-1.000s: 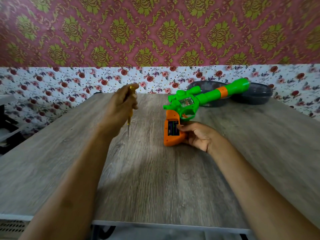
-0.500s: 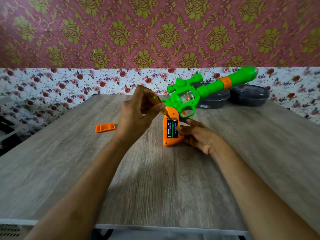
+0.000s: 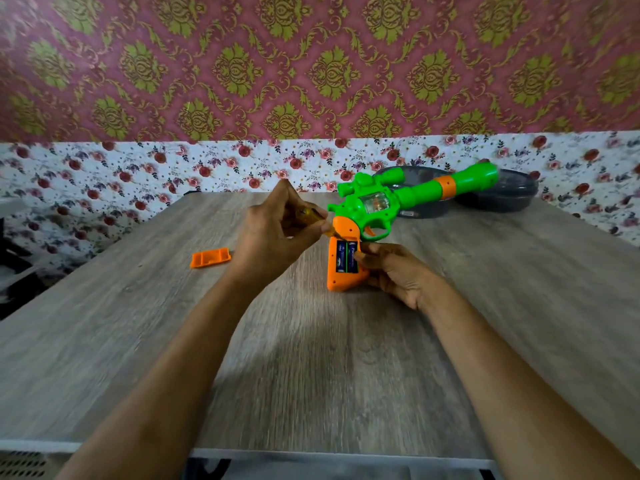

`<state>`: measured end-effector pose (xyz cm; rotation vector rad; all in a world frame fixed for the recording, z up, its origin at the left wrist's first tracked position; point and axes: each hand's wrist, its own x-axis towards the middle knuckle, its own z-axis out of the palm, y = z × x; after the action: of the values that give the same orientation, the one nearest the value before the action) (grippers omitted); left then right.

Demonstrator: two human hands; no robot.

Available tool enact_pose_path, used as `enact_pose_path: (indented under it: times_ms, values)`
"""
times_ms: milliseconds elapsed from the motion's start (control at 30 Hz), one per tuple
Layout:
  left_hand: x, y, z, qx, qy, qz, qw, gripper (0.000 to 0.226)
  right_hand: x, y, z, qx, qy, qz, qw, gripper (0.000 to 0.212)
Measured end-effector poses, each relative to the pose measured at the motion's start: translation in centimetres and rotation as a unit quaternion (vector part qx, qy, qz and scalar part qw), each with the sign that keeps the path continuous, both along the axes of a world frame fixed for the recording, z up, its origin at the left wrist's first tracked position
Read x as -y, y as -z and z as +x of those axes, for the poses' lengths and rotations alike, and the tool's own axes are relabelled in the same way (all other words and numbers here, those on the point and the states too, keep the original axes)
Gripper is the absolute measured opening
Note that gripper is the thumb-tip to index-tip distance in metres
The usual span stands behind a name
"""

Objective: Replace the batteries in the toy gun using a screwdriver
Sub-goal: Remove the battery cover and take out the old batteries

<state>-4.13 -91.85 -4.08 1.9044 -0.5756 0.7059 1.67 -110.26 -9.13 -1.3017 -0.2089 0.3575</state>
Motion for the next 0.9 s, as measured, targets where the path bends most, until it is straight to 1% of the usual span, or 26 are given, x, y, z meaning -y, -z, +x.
enact_pose_path:
  times_ms: [67,167,233,333,500,600,767,900]
  values:
    - [-0.3,0.0,0.0,-0.039,0.019,0.015,0.999,0.029,-0.1,0.1,0.1,0.006,0.02,-0.015,1.0,0.028]
    - [-0.4,0.0,0.2,-0.065,0.005,0.089,0.994,0.03,-0.2,0.0,0.1,0.008,0.052,-0.01,0.999,0.026]
    - [-0.4,0.2,0.3,-0.045,-0.002,0.108,0.993,0.028,-0.3,-0.1,0.1,0.004,0.057,-0.011,0.998,0.029]
    - [-0.4,0.2,0.2,0.014,-0.011,0.13,0.991,0.025,-0.3,-0.1,0.2,-0.001,0.065,-0.021,0.998,0.035]
    - [-0.2,-0.3,-0.1,0.086,-0.033,0.207,0.974,0.015,-0.2,-0.1,0.1,-0.004,0.065,-0.022,0.998,0.036]
    - [-0.6,-0.7,0.0,0.087,-0.042,0.204,0.974,0.015,-0.3,-0.3,0.1,-0.002,0.068,-0.028,0.997,0.036]
    - [-0.8,-0.7,-0.1,0.066,-0.046,0.165,0.983,0.02,-0.5,-0.4,-0.1,0.019,0.084,-0.082,0.993,0.037]
    - [-0.8,-0.7,-0.2,0.083,-0.033,0.157,0.984,0.019,-0.6,-0.8,-0.2,0.031,0.096,-0.099,0.99,0.038]
